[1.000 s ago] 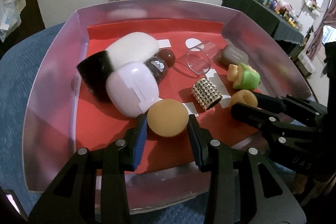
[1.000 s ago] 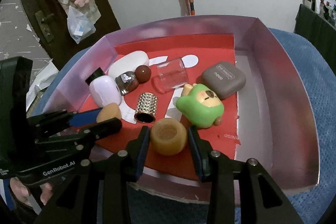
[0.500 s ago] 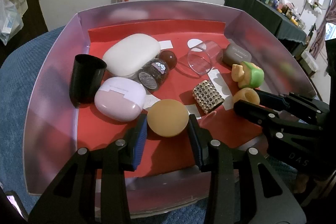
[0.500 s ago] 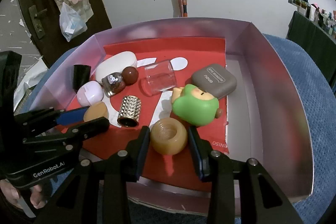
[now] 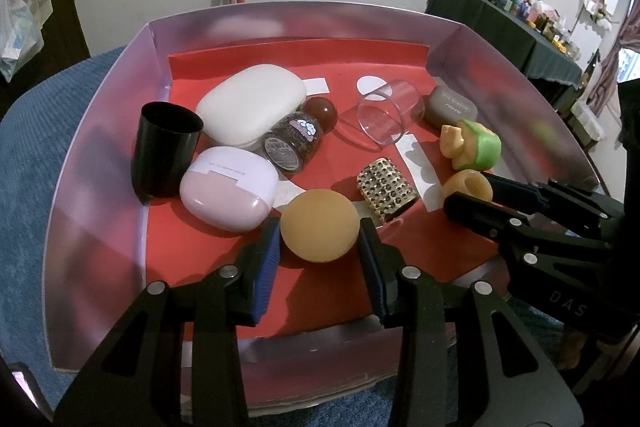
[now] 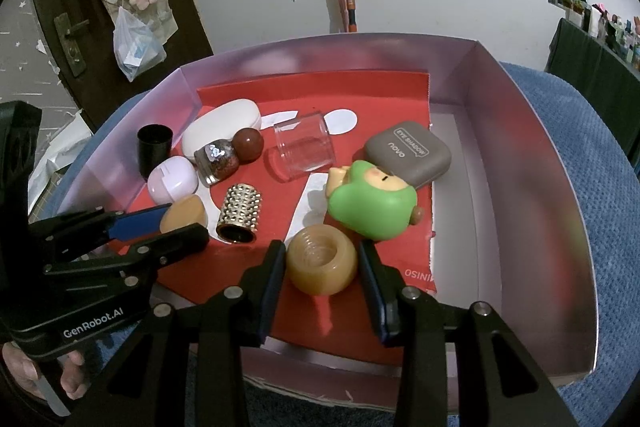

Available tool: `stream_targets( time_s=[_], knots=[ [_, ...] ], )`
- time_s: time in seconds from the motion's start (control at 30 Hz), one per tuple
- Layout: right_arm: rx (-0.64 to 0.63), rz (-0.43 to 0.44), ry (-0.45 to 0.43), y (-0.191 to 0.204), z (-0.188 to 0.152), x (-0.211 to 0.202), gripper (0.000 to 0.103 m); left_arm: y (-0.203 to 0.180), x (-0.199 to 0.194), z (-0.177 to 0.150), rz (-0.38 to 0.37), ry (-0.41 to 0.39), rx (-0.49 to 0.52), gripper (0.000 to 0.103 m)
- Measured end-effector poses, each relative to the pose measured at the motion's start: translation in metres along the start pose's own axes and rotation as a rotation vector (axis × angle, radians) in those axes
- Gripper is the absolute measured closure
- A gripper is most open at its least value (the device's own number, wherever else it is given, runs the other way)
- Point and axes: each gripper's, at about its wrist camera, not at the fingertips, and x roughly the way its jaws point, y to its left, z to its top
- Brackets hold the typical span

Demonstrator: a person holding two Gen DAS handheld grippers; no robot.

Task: Organize rigid objects
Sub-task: 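Lower the ring and knob onto the red tray floor and open both tools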

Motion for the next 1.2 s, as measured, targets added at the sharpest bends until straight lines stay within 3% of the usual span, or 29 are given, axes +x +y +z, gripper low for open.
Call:
stream_targets(
  time_s=[0.53, 0.67, 1.1, 1.2],
  knots=[
    [0.003, 0.007, 0.000, 0.000, 0.001, 0.000, 0.061, 0.002, -0.001, 0.000, -0.008, -0.003, -0.002, 0.053],
    [-0.003, 0.010, -0.002, 0.001, 0.002, -0.001, 0.057, 0.002, -0.001, 0.000, -0.004, -0.007, -0.003, 0.040],
    [-0.009, 0.015, -0.015, 0.006, -0.003, -0.008, 0.051, 0.004, -0.010, -0.006, 0.059, -0.028, -0.009, 0.039],
    [-0.019, 0.012, -0.026, 0.009, -0.005, -0.011, 0.039, 0.005, -0.013, -0.007, 0.069, -0.035, -0.014, 0.039]
  ],
)
